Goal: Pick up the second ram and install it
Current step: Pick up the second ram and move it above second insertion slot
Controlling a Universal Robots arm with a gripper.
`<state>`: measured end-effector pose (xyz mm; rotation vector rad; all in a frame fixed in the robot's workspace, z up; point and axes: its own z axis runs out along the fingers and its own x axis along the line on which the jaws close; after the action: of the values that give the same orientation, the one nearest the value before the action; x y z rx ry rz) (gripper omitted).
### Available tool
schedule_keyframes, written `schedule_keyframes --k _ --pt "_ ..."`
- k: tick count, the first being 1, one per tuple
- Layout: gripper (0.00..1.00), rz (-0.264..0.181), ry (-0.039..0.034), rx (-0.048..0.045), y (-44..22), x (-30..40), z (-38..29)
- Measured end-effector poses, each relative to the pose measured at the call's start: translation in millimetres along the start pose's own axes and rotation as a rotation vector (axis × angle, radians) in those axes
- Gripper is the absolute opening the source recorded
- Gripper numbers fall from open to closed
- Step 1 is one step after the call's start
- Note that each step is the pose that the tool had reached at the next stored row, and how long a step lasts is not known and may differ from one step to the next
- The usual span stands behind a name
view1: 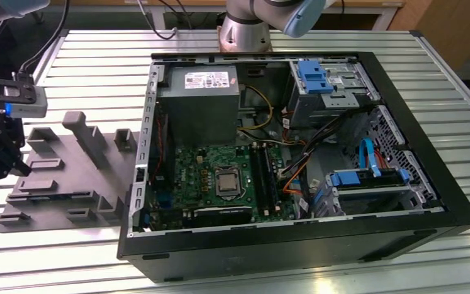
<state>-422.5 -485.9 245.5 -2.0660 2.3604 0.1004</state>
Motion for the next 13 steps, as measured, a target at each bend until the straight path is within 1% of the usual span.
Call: schedule_keyframes --k 13 --pt "0.11 0.0 -0.0001 0.0 -0.9 0.2 5.3"
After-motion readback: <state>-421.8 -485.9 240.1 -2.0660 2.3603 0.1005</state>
